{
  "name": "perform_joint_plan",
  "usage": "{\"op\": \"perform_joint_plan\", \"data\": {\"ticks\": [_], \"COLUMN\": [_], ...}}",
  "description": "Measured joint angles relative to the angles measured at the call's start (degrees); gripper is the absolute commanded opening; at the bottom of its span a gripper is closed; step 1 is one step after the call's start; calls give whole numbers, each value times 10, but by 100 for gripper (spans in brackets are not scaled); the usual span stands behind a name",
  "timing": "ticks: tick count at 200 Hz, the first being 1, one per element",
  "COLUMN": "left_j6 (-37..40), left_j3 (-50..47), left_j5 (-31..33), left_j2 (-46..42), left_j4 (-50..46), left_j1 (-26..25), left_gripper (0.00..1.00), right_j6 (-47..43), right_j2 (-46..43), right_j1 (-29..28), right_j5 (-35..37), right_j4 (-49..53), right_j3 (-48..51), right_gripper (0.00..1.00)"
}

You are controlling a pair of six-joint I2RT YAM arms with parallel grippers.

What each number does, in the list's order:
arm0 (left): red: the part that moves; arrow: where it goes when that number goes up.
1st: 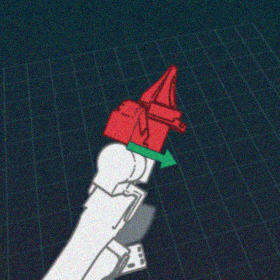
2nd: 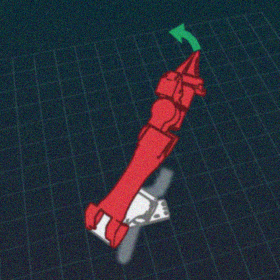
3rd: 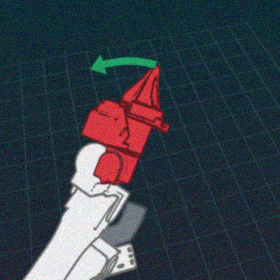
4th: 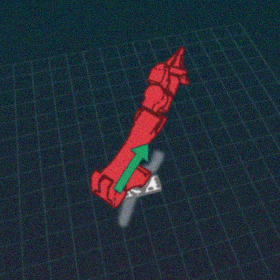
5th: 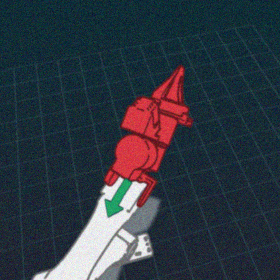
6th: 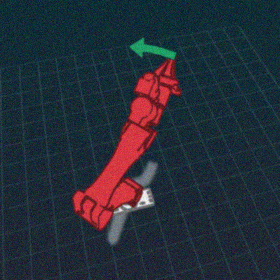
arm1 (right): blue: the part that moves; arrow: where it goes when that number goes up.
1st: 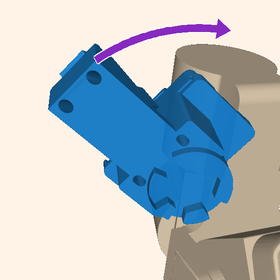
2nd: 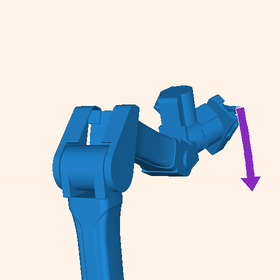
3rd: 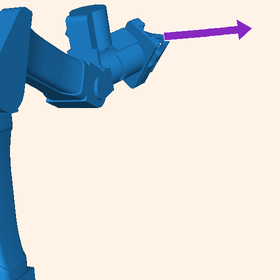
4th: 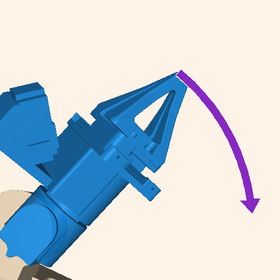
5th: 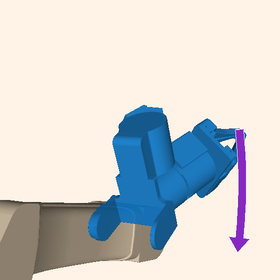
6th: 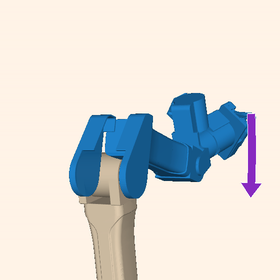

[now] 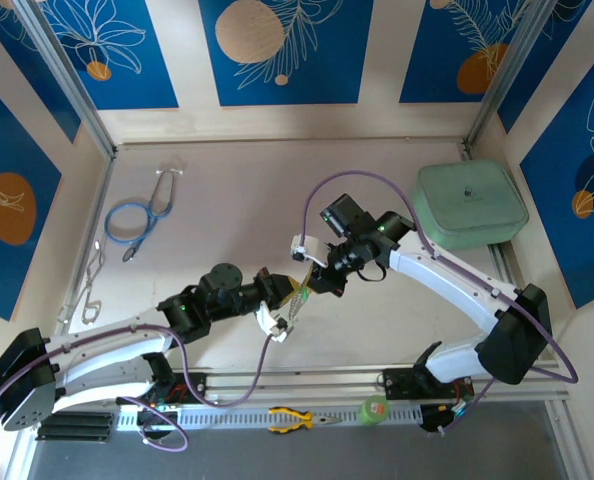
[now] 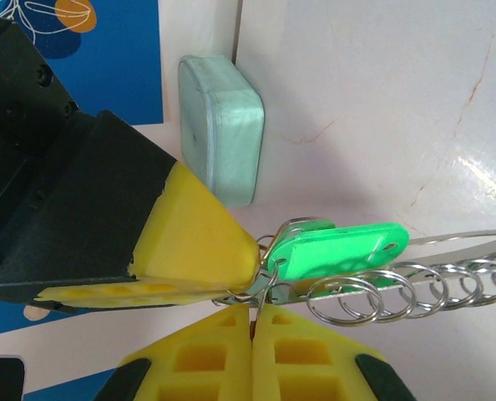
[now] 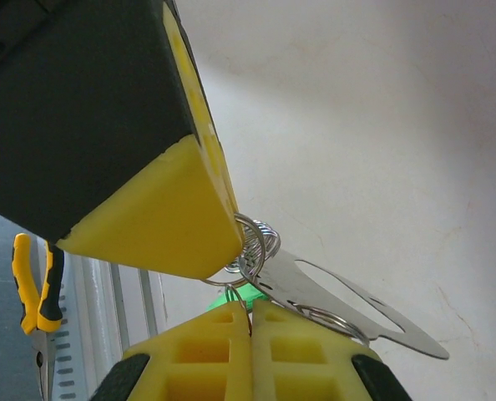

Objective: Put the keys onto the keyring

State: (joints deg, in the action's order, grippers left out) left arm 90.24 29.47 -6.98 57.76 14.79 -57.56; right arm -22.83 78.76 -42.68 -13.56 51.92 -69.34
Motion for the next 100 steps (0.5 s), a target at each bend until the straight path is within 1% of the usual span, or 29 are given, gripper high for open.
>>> {"op": "perform_joint_plan", "data": {"ticks": [65,100], "left_j6": [-64,-105], "left_j3": [-3,-19], "left_j5": [-13,-16], "left_j2": [5,6], "left_j4": [23,55], "left_j1": [0,0], "left_gripper": [0,0], "right_j6": [7,9], "right_j2": [0,0], "right_j1": [-13,-14], "right_j5": [16,16], "right_j4": [-2,-3], "right_j3": [0,0], "right_gripper": [0,0]}}
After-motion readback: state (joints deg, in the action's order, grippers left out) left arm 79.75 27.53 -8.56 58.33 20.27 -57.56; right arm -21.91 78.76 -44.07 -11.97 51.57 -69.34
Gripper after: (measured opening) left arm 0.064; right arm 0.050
